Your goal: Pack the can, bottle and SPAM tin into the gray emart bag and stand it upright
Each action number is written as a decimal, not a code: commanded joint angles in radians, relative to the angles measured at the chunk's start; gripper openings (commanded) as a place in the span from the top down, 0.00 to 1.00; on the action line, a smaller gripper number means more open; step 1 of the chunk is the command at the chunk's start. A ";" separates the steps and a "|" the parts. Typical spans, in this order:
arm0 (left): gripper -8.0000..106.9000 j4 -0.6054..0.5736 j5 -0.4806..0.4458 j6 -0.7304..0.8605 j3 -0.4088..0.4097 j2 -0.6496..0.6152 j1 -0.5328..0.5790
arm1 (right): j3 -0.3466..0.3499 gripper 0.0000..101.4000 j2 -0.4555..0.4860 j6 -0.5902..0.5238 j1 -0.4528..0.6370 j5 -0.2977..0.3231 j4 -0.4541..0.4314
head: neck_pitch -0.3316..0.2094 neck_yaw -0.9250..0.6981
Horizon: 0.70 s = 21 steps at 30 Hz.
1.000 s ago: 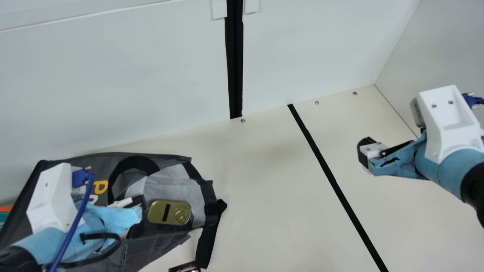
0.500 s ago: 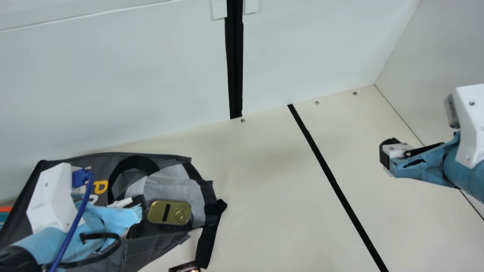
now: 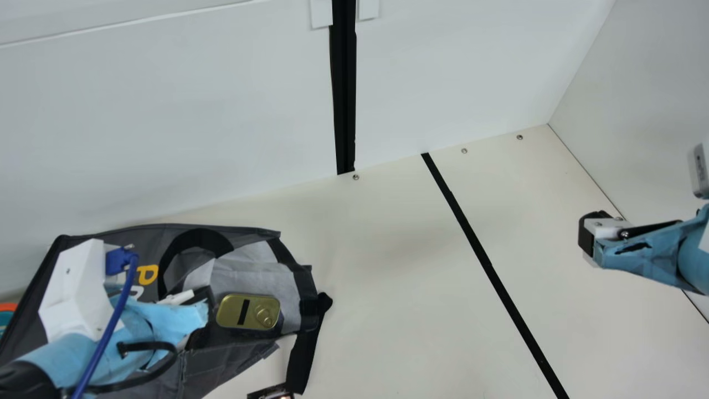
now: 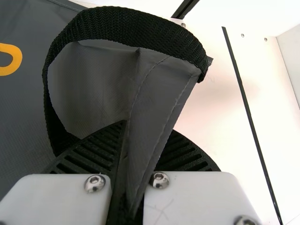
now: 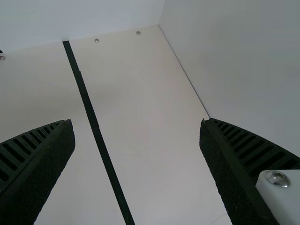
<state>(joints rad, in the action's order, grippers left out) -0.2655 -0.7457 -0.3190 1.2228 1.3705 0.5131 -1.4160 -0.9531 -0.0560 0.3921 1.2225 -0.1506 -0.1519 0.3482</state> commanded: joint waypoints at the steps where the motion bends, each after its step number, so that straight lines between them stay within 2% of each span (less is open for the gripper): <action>1: 1.00 0.000 0.000 0.000 0.000 0.000 0.000 | 0.002 0.06 0.002 -0.007 0.016 -0.003 0.019 | -0.023 0.001; 11: 1.00 0.000 0.000 0.000 0.000 0.000 0.000 | 0.003 0.06 0.012 -0.034 0.088 -0.003 0.092 | -0.023 0.001; 21: 1.00 0.000 0.000 0.000 0.000 0.000 0.000 | 0.003 0.06 0.010 -0.041 0.110 -0.003 0.123 | -0.023 0.001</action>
<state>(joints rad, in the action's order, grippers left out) -0.2655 -0.7457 -0.3190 1.2228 1.3705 0.5131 -1.4111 -0.9414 -0.0966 0.5019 1.2206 -0.0299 -0.1519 0.3482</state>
